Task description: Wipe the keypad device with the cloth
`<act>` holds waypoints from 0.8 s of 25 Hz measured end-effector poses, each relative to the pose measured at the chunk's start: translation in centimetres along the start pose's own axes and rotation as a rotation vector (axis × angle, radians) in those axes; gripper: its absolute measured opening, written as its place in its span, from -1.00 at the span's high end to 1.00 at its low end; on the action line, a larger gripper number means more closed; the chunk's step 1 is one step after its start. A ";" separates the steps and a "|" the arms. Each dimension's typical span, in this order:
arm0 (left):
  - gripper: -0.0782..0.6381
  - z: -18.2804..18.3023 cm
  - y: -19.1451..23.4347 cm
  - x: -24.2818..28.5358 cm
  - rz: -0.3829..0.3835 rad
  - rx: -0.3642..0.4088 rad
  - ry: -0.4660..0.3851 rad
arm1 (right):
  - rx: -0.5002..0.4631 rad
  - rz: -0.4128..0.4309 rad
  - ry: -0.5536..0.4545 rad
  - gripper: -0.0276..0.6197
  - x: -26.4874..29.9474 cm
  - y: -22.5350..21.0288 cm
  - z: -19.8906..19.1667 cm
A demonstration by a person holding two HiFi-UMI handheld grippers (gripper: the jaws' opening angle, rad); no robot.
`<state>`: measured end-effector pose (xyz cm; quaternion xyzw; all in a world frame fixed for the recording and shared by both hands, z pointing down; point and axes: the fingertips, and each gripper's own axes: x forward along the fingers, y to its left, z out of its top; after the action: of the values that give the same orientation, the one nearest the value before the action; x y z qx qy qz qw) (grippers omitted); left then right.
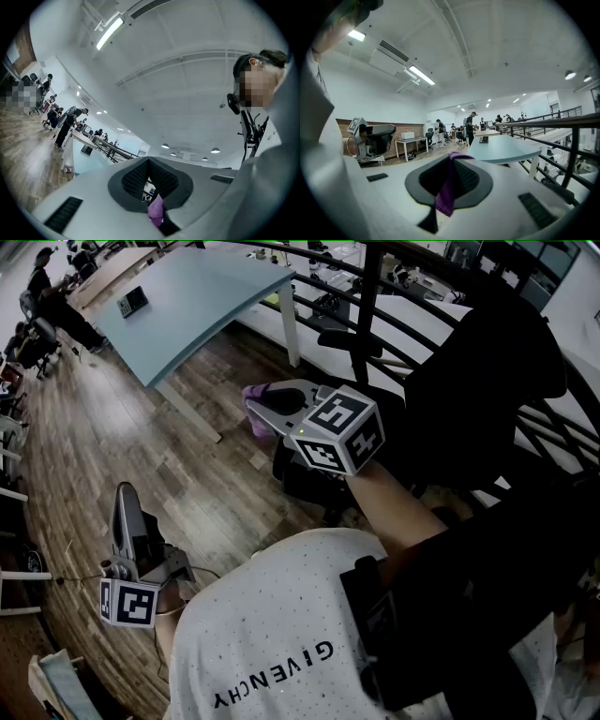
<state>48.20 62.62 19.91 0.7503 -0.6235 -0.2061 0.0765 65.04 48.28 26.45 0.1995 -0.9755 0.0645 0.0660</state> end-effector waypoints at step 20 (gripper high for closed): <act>0.78 -2.5 6.5 1.5 0.083 0.011 0.099 | 0.061 0.015 0.050 0.84 5.3 -1.0 -1.7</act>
<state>43.60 59.46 24.27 0.7334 -0.6507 -0.1620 0.1117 60.80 45.61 29.08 0.1924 -0.9726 0.0999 0.0839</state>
